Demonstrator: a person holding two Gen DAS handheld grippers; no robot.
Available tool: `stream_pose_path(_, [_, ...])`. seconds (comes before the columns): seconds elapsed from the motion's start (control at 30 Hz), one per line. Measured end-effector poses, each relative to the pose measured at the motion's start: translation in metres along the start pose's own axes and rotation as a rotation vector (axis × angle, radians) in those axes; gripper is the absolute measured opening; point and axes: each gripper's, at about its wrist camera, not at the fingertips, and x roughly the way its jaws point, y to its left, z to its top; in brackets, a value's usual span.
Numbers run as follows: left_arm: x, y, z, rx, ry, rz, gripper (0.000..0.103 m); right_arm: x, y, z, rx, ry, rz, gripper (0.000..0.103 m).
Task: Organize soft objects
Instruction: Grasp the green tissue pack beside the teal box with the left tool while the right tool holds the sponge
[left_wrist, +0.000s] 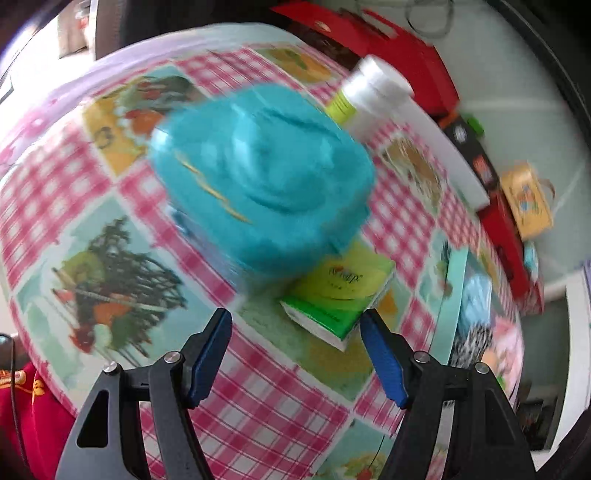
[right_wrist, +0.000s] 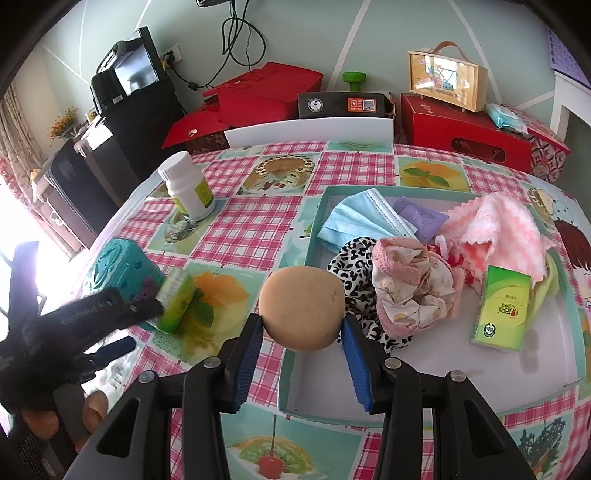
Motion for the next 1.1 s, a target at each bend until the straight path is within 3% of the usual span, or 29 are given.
stream_pose_path(0.2, [0.015, -0.023, -0.004, 0.130, 0.035, 0.039, 0.073, -0.001, -0.003, 0.001, 0.008, -0.001, 0.002, 0.047])
stream_pose_path(0.47, [0.026, -0.054, -0.005, 0.287, -0.019, 0.124, 0.073, -0.001, -0.003, 0.001, 0.008, 0.002, 0.001, 0.047])
stream_pose_path(0.67, [0.033, -0.063, -0.001, 0.325, -0.063, 0.143, 0.073, 0.000, -0.001, 0.001, 0.001, 0.007, -0.001, 0.047])
stream_pose_path(1.1, [0.038, -0.065, 0.000, 0.366, -0.058, 0.113, 0.061, 0.002, -0.006, -0.001, 0.015, 0.014, -0.009, 0.047])
